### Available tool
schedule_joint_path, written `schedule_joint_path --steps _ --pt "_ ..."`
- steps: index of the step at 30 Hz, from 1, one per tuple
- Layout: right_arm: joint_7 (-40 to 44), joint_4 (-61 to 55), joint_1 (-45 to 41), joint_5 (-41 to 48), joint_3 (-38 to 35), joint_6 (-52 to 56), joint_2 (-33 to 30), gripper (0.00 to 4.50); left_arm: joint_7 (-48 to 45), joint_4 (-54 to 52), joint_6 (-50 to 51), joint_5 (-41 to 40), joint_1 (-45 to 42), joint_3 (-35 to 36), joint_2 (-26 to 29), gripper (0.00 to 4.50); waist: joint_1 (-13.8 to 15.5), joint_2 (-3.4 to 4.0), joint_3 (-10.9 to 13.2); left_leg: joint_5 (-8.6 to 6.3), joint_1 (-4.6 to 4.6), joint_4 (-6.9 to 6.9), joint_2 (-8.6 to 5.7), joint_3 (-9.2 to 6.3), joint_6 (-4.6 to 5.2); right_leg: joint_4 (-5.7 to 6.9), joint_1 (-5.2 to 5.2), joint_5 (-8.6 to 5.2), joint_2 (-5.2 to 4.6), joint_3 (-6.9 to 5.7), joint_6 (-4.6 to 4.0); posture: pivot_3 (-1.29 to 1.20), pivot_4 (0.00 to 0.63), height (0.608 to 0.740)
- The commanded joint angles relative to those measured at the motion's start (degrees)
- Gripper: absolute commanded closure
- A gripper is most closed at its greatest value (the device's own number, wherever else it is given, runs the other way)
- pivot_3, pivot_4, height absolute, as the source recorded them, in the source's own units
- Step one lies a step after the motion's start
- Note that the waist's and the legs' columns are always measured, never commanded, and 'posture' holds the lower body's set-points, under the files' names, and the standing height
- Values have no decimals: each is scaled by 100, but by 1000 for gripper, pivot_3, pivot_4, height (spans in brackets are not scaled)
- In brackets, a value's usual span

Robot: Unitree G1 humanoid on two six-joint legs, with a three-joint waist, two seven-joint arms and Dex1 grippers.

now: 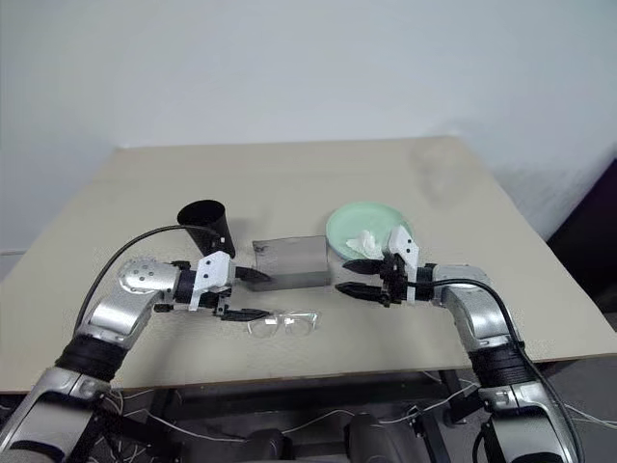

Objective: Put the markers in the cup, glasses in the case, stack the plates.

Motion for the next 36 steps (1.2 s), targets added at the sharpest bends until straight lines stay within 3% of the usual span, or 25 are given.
schedule_joint_path --steps 1,19,27,36 --pt "-85 -356 -16 133 -53 62 -16 1883 -288 427 -468 395 -379 -329 -116 1024 8 -1 0 0 1 0 2 1 0 1 0 0 1 -1 0 0 0 737" --pt "-375 -614 296 131 -29 108 -47 1883 -499 1287 -1131 888 -867 -594 -767 1024 8 -8 1 0 -9 14 -1 -6 1 2 1 1 0 -1 2 0 0 737" --pt "-392 -533 221 95 -3 78 -28 1846 -525 1298 -1255 1043 -867 -614 -715 3502 10 -8 0 0 -8 20 -1 -6 1 2 5 1 0 -1 2 0 0 737" --pt "-441 -496 188 65 36 39 -26 1846 -553 1279 -1300 1043 -940 -568 -649 3502 9 -8 -1 0 -6 31 0 -8 1 4 12 1 0 -1 3 0 0 737"
